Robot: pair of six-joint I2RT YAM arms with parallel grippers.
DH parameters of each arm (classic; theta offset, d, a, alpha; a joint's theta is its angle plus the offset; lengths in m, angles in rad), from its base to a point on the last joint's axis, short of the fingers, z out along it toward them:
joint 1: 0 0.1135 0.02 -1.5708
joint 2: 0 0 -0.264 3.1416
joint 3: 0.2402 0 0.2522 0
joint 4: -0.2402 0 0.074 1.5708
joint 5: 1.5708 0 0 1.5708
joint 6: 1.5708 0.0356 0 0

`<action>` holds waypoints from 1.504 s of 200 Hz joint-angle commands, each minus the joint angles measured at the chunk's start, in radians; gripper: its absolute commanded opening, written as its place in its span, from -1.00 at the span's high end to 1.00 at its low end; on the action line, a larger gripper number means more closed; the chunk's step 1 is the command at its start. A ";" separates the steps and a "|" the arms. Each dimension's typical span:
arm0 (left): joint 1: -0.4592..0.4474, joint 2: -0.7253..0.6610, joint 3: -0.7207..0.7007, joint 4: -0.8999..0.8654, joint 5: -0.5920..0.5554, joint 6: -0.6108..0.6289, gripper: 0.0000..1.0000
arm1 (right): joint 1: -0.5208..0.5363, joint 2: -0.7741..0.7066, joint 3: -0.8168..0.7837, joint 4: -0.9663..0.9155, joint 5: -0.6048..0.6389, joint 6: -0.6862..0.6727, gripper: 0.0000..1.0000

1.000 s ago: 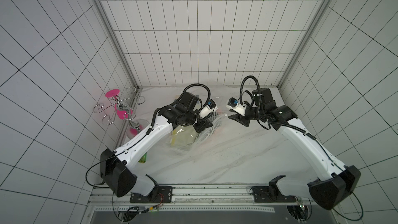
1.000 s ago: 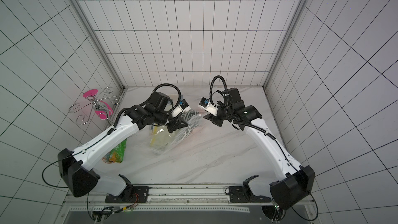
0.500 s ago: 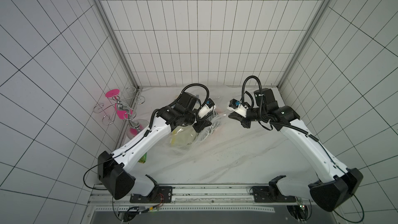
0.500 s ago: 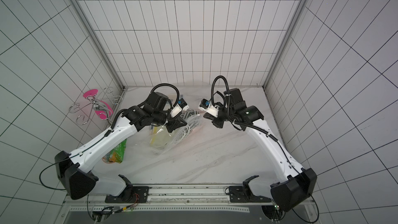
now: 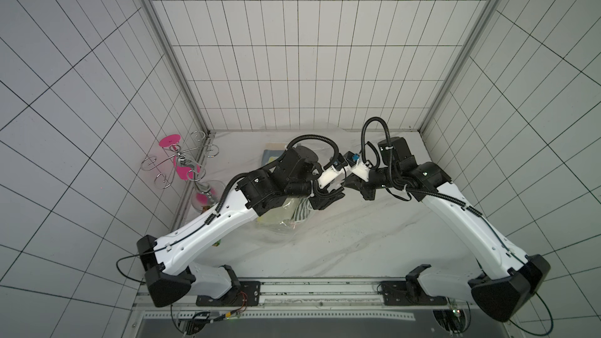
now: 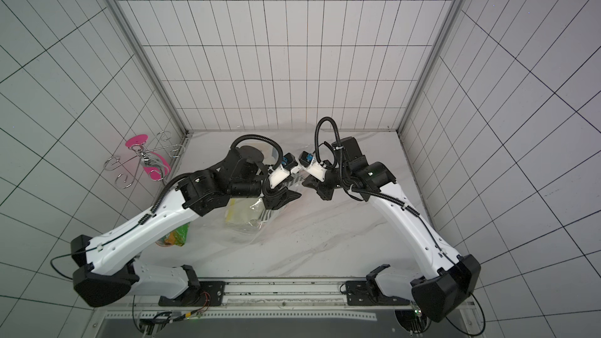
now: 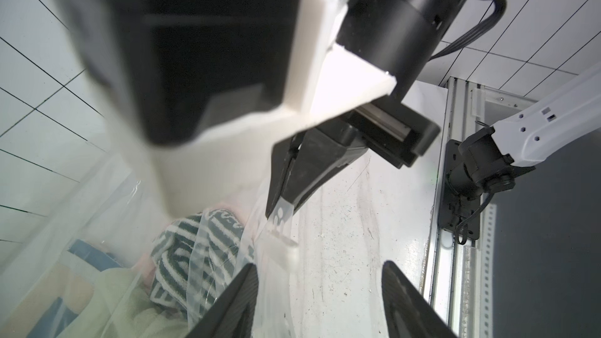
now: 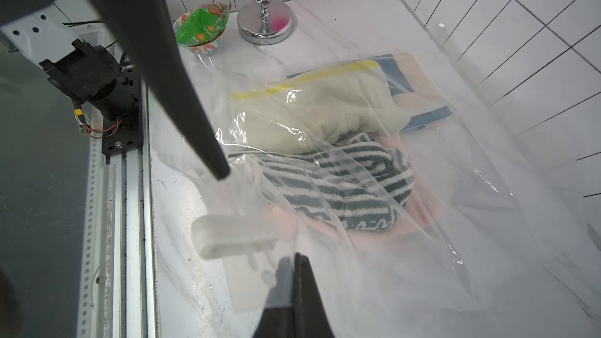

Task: Place the folded towel into the vacuum bag
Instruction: Close the vacuum bag at the center of the board.

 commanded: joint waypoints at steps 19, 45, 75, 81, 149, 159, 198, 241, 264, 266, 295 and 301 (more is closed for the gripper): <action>0.001 0.026 -0.022 0.108 -0.141 0.040 -0.19 | 0.023 -0.027 0.046 -0.025 -0.019 0.049 1.00; 0.011 0.028 -0.052 0.144 -0.108 0.047 0.04 | 0.026 -0.031 0.048 -0.016 -0.025 0.070 1.00; 0.039 0.007 -0.103 0.155 0.001 0.024 0.14 | 0.026 -0.034 0.063 -0.014 -0.024 0.115 1.00; 0.055 -0.011 -0.120 0.165 0.025 0.007 0.13 | 0.025 -0.037 0.062 -0.014 -0.025 0.121 1.00; 0.173 -0.145 -0.287 0.364 0.301 -0.108 -0.07 | 0.023 -0.030 0.055 -0.015 -0.027 0.131 1.00; 0.165 -0.139 -0.283 0.352 0.286 -0.093 -0.07 | 0.023 -0.030 0.055 -0.012 -0.032 0.133 1.00; 0.133 -0.107 -0.277 0.334 0.270 -0.064 -0.06 | 0.023 -0.031 0.064 -0.009 -0.058 0.144 1.00; 0.111 -0.075 -0.286 0.319 0.196 -0.020 0.06 | 0.023 -0.039 0.069 -0.006 -0.080 0.153 1.00; 0.111 -0.077 -0.285 0.338 0.179 -0.014 0.17 | 0.023 -0.039 0.069 -0.006 -0.090 0.155 1.00; 0.111 -0.077 -0.285 0.340 0.178 -0.014 0.18 | 0.023 -0.039 0.069 -0.007 -0.089 0.156 1.00; 0.109 -0.080 -0.288 0.369 0.182 -0.024 0.32 | 0.022 -0.039 0.066 -0.005 -0.094 0.156 1.00; 0.109 -0.081 -0.291 0.375 0.181 -0.026 0.35 | 0.023 -0.039 0.066 -0.007 -0.096 0.156 1.00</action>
